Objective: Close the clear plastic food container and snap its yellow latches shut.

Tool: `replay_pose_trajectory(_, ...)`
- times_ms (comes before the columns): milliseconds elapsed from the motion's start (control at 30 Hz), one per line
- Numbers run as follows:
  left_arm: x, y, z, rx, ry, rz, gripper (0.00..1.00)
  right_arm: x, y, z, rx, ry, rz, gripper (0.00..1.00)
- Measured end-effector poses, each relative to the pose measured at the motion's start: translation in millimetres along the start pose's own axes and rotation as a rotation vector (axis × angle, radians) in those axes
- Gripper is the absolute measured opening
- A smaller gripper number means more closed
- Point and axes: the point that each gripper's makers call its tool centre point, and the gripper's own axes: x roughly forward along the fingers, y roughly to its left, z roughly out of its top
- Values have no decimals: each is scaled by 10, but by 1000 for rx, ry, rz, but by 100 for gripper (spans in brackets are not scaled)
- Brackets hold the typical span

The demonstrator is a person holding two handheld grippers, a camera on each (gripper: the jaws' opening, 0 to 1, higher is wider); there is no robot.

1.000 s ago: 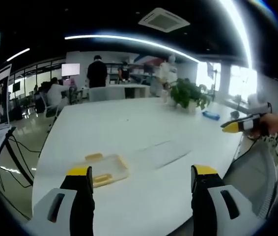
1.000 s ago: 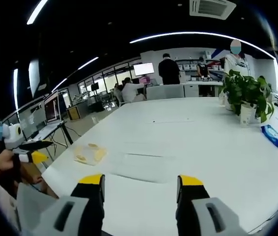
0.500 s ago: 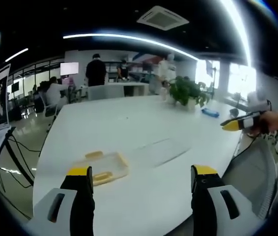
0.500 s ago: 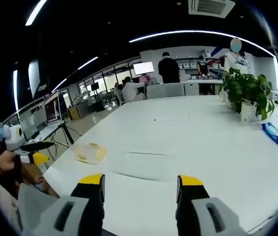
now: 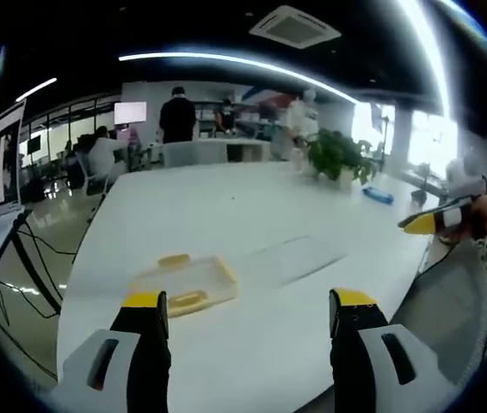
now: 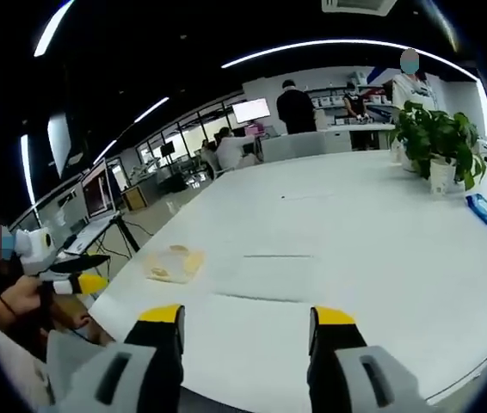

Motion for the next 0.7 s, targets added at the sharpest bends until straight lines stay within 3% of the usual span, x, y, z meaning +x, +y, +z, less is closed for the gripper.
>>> replay_pose_trajectory(200,22,229,-99,8,20,28,74,219,240,18,-34,44,53,57)
replay_pose_trajectory(400,27,631,-202,-7,42,65,74,551,576,74,-59,55,109,54)
replay_pose_trajectory(700,300,1084,-171,-2,44,86,70,1158,1117,171,-111,67,203,49)
